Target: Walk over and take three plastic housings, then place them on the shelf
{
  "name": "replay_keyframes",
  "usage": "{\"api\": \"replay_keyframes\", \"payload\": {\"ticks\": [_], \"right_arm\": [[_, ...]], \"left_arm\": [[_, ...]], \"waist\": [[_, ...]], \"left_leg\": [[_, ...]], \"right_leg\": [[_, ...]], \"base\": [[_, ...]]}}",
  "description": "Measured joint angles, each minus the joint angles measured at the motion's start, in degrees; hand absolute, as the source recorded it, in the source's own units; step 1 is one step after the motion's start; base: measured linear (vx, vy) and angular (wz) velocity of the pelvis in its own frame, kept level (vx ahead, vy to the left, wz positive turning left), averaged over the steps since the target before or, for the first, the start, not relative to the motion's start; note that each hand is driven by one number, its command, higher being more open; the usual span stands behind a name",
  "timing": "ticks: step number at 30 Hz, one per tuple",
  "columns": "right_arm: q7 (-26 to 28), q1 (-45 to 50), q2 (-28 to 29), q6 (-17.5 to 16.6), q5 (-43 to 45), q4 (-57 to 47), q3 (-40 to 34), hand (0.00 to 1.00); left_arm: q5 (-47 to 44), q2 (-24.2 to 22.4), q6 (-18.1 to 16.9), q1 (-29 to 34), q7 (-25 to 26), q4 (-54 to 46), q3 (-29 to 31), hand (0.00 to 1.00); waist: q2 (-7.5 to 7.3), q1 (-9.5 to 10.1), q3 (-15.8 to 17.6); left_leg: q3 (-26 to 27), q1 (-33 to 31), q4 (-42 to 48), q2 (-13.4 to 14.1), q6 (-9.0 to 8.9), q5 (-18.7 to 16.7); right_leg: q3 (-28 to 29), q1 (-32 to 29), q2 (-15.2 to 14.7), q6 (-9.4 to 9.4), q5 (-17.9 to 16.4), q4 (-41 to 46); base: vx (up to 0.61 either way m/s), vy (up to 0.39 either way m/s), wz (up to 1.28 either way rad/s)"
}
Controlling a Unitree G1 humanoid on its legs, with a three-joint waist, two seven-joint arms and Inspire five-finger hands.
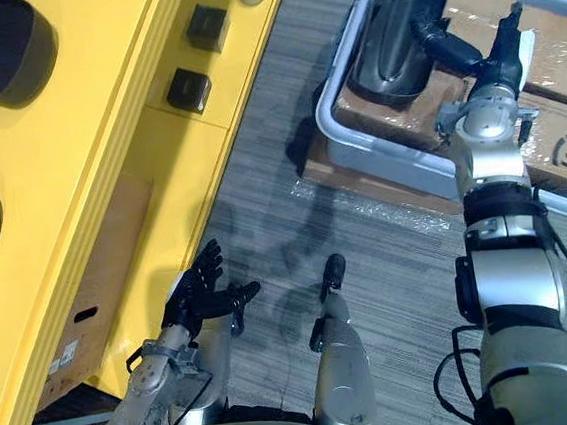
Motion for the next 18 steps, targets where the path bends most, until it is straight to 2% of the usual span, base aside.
{"api": "replay_keyframes", "payload": {"ticks": [4,9,11,14,15,18], "right_arm": [[-0.4,-3.6,-2.3,3.4,0.5,3.9,1.3,1.0],[-5.5,-7.4,-3.7,7.0,1.0,5.7,1.3,1.0],[-8.1,-8.1,-4.8,9.2,1.2,5.7,1.3,1.0],[-9.1,-8.1,-4.8,12.2,3.3,6.0,1.4,1.0],[-9.1,-8.1,-4.8,13.5,3.3,6.0,1.4,0.0],[-8.4,-8.2,-4.9,16.4,2.8,5.9,2.1,0.0]], "left_arm": [[-0.6,-1.2,-1.3,-0.7,1.3,2.0,-0.1,1.0],[-2.8,-3.2,-3.3,-1.6,2.5,4.4,-1.8,1.0],[-3.1,-4.3,-3.5,-1.8,2.7,4.8,-2.5,1.0],[-3.6,-5.2,-3.8,-1.8,3.4,4.8,-3.0,1.0],[-5.0,-5.4,-4.5,-1.8,3.5,4.8,-3.4,1.0],[-5.6,-5.4,-5.0,-1.8,3.7,4.7,-3.5,1.0]], "waist": [[0.82,1.45,0.4],[2.2,2.22,1.0],[2.6,3.16,1.2],[3.05,3.26,1.4],[3.05,3.2,1.4],[3.05,3.33,1.4]], "left_leg": [[-0.3,-1.8,0.4,0.0,0.13,0.2],[-0.6,-3.3,0.7,-0.2,0.3,0.3],[-0.5,-4.3,0.6,-0.4,0.36,0.7],[-0.9,-4.4,0.6,-0.6,0.36,0.9],[-0.9,-4.7,0.6,-0.8,0.47,1.0],[-1.1,-5.2,1.1,-0.9,0.51,1.1]], "right_leg": [[-1.6,-2.1,-0.3,0.0,0.0,1.1],[-3.1,-4.0,-0.8,-0.25,-0.2,2.5],[-3.7,-5.8,-1.3,-0.67,-0.6,4.1],[-4.8,-6.7,-1.9,-1.18,-1.5,6.1],[-5.0,-7.4,-2.3,-1.1,-2.2,7.4],[-5.4,-8.8,-3.0,-1.36,-3.8,10.0]], "base": [[-0.09,0.069,0.01],[-0.07,0.063,0.0],[-0.08,0.047,0.01],[-0.07,0.039,0.06],[-0.09,0.041,0.05],[-0.1,0.03,0.04]]}}
